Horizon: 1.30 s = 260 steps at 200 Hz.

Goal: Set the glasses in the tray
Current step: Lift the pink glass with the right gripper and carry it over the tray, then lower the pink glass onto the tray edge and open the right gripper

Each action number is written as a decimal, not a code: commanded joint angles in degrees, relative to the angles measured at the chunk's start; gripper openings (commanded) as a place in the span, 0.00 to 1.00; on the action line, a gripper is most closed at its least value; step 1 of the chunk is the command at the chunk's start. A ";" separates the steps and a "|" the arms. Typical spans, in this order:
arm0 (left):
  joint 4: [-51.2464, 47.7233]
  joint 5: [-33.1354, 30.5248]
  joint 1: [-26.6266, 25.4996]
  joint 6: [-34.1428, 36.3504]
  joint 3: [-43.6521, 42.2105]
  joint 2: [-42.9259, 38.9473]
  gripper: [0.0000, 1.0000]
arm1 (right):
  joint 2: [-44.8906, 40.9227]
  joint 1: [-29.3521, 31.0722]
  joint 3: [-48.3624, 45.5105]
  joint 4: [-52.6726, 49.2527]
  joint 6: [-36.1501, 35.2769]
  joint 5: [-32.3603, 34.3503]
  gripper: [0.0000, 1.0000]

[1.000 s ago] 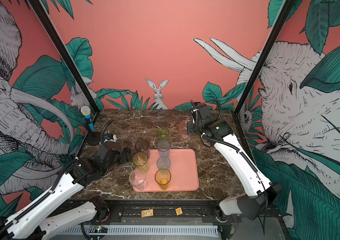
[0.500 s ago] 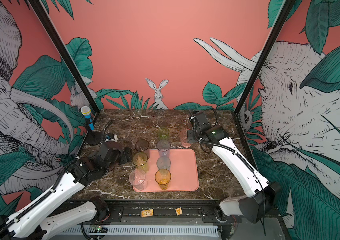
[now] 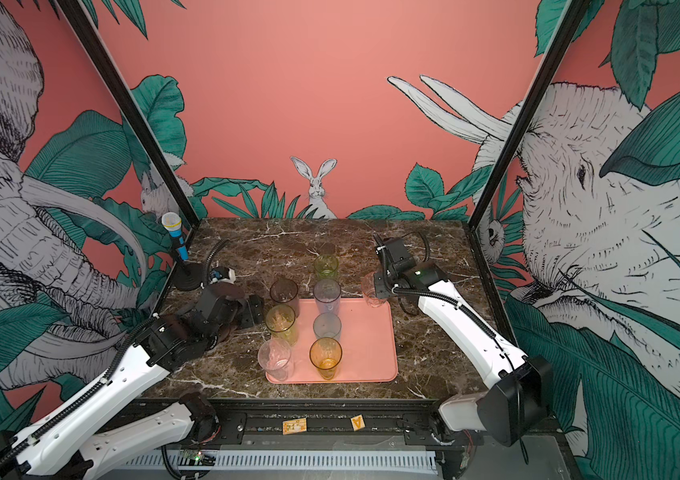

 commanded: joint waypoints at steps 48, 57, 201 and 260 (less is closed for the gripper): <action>-0.62 -0.44 0.19 -0.98 -0.68 -0.50 0.84 | 2.61 -1.58 -4.58 7.04 1.24 -0.57 0.00; -0.56 -0.44 0.19 -0.94 -0.70 -0.45 0.84 | 2.96 -1.68 -4.95 7.51 1.35 -0.76 0.00; -2.05 -1.50 0.19 -0.66 -0.10 -1.29 0.84 | 9.74 -3.11 -8.40 13.89 2.52 -4.48 0.00; -2.31 -1.50 0.19 -0.75 -0.31 -1.55 0.84 | 11.76 -3.17 -9.04 14.94 2.74 -4.76 0.00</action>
